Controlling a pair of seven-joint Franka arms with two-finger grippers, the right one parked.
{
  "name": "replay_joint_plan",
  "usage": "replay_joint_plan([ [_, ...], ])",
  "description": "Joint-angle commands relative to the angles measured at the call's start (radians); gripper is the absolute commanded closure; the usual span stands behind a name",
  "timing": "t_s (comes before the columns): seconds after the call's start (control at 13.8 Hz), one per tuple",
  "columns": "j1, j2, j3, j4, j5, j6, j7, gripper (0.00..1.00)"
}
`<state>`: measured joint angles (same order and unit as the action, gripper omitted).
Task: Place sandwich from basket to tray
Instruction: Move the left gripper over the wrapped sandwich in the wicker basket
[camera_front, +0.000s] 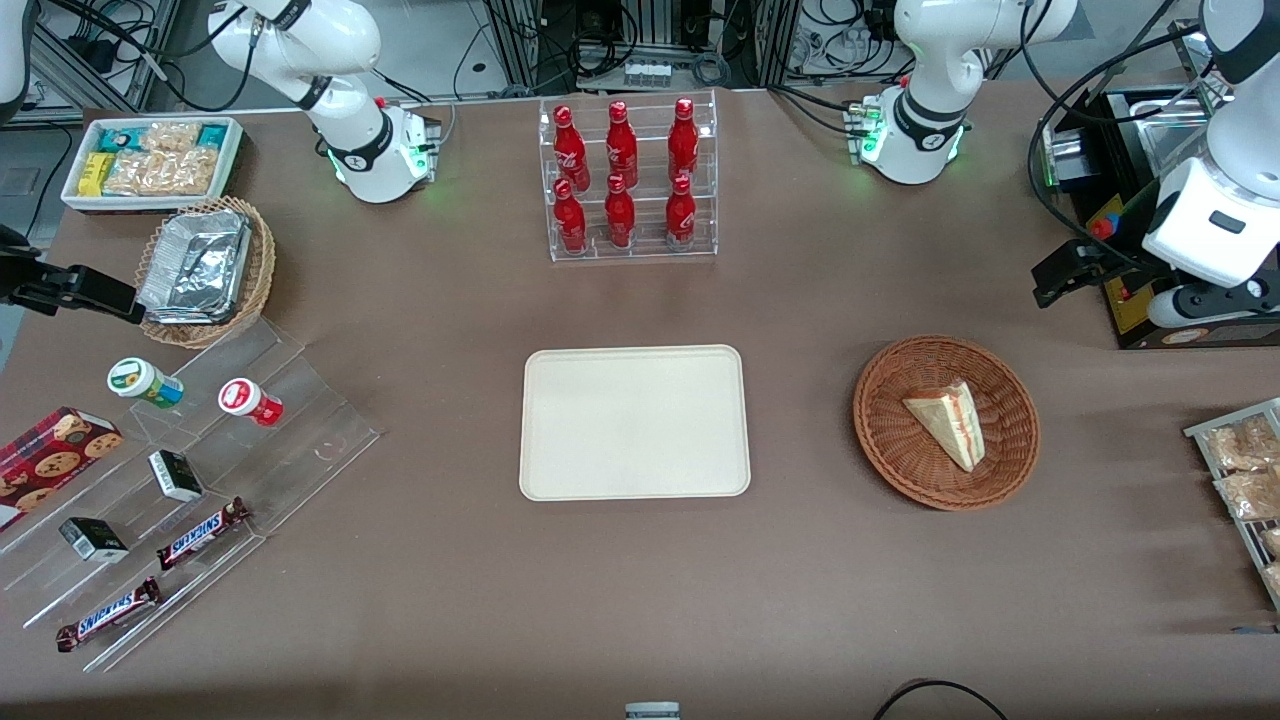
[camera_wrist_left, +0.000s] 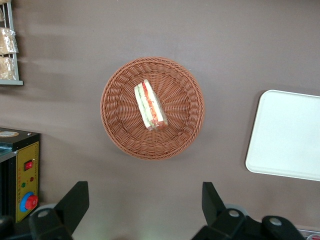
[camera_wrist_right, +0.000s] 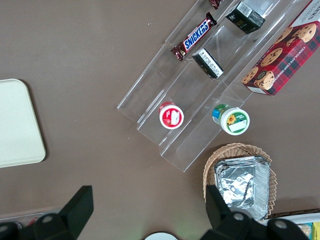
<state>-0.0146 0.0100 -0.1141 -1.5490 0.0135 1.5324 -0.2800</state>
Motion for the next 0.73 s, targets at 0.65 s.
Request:
replay_joint_plan([
  [0.65,0.016,0.056,0.017,-0.146,0.011,0.132,0.025,0.0],
])
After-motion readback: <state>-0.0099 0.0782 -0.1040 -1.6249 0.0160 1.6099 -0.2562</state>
